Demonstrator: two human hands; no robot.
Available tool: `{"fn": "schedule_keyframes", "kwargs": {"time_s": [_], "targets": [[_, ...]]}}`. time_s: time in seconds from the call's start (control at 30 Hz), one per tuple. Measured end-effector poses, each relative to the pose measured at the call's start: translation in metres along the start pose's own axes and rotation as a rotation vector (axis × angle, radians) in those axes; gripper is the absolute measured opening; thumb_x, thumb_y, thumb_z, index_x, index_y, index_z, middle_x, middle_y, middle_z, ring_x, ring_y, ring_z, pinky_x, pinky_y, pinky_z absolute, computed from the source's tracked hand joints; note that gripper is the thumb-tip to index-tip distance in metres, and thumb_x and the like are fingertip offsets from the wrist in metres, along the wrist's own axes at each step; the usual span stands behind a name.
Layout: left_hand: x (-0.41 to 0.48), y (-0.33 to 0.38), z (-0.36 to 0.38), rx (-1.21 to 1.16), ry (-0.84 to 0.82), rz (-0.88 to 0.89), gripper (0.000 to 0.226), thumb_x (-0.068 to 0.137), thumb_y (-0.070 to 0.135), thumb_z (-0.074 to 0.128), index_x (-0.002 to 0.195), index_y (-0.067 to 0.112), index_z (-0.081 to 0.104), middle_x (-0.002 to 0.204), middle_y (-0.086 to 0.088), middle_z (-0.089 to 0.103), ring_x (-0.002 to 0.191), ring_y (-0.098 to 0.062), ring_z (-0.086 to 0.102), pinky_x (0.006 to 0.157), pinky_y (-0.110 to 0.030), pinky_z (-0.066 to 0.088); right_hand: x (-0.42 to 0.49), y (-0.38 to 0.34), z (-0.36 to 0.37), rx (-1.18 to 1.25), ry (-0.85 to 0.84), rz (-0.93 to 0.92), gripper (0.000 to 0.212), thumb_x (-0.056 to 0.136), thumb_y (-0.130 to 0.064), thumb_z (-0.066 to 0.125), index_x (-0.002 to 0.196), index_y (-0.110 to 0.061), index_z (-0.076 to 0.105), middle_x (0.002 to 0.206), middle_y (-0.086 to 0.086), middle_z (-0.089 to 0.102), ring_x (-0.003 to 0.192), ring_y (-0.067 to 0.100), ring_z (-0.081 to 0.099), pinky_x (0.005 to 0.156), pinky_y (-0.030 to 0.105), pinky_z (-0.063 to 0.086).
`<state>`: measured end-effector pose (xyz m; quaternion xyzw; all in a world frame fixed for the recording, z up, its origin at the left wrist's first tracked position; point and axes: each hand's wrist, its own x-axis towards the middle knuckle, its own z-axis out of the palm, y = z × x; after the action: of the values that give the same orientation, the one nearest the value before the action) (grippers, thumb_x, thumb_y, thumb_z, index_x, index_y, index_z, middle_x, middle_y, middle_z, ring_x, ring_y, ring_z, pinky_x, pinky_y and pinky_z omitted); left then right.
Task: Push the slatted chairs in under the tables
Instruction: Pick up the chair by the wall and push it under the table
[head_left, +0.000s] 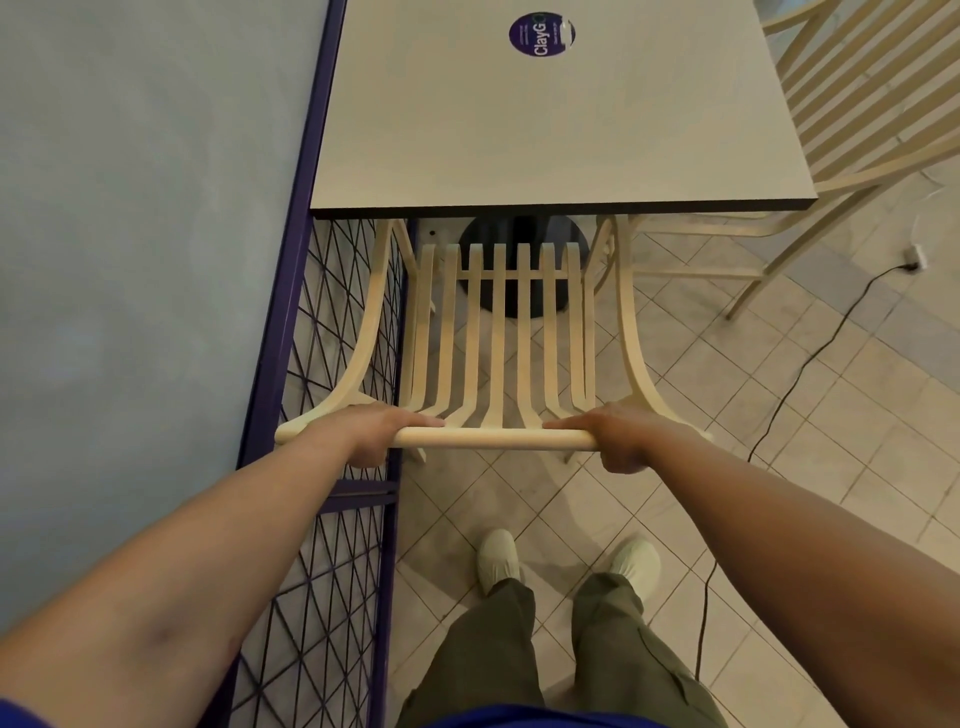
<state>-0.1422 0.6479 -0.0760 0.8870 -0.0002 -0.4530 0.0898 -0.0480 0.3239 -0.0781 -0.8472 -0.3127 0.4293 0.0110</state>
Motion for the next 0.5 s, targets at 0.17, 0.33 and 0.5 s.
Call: {"fn": "schedule_keyframes", "kwargs": {"time_s": [0.17,0.33,0.5], "targets": [[-0.006,0.001,0.011,0.006,-0.008,-0.003,0.106,0.084,-0.008,0.060,0.143,0.070,0.021,0.112,0.004,0.054,0.087,-0.015,0.059,0.073,-0.033,0.055,-0.004,0.000,0.011,0.003,-0.019,-0.012,0.085,0.089,-0.002,0.061,0.151,-0.050,0.028,0.115,-0.003,0.054,0.099,0.018,0.056,0.094,0.037,0.049],[-0.009,0.003,0.008,-0.011,-0.030,-0.002,0.101,0.084,-0.004,0.062,0.147,0.064,0.022,0.120,0.004,0.053,0.094,-0.016,0.057,0.081,-0.036,0.056,-0.006,0.000,0.013,0.019,-0.022,0.006,0.084,0.089,-0.003,0.062,0.151,-0.050,0.029,0.121,-0.002,0.057,0.102,0.019,0.056,0.095,0.038,0.049],[-0.014,0.010,-0.006,-0.138,-0.051,0.044,0.080,0.087,0.029,0.074,0.152,0.049,0.031,0.130,0.003,0.054,0.104,-0.015,0.056,0.092,-0.035,0.049,-0.010,-0.001,-0.003,0.050,-0.043,0.030,0.079,0.088,-0.028,0.070,0.154,-0.042,0.028,0.134,0.001,0.055,0.113,0.021,0.055,0.101,0.041,0.045]]}}
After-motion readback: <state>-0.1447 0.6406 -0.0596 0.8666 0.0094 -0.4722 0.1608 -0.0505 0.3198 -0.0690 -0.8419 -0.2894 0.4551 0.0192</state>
